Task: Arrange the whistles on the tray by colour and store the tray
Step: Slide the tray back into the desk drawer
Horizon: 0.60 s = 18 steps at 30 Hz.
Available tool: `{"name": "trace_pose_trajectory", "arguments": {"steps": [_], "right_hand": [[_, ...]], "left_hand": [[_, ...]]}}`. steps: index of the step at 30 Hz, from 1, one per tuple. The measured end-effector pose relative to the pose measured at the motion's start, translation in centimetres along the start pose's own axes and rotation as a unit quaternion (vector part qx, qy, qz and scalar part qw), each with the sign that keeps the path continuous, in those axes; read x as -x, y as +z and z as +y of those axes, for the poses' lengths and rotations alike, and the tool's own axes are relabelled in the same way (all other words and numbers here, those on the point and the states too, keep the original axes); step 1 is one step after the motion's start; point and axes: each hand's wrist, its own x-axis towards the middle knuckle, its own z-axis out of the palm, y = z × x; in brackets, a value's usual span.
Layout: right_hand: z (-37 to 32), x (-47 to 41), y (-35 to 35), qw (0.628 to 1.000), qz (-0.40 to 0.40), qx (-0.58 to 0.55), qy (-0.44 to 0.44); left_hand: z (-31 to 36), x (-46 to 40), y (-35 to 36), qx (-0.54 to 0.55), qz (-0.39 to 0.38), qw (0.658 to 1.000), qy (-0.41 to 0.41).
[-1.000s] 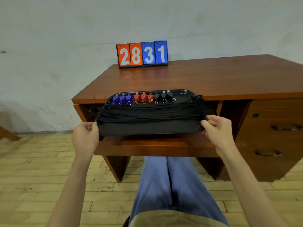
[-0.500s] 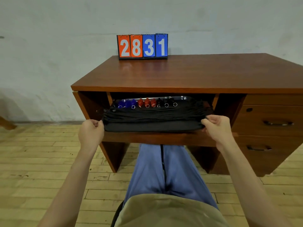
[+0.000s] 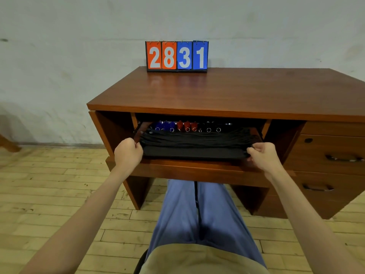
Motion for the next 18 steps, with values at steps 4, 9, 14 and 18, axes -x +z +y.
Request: {"name": "trace_pose_trajectory", "arguments": {"steps": [4,9,14,18], "right_hand": [[0.7,-1.1,0.0,0.998,-0.022,0.066,0.007],[0.9,-2.4,0.2,0.987,-0.015,0.158,-0.007],[1.5,-3.0,0.9,0.969,-0.011,0.247,-0.017],[1.9,-2.5,1.4,0.959,0.008,0.28,-0.037]], "left_hand": [[0.4,-0.6,0.7,-0.017,0.004,1.0,0.007],[0.9,-1.3,1.3,-0.044,-0.005,0.999,0.017],[0.1,-1.5,2.1,-0.069,-0.021,0.997,0.027],[-0.6,-1.0,2.6,-0.065,-0.013,0.997,0.041]]}}
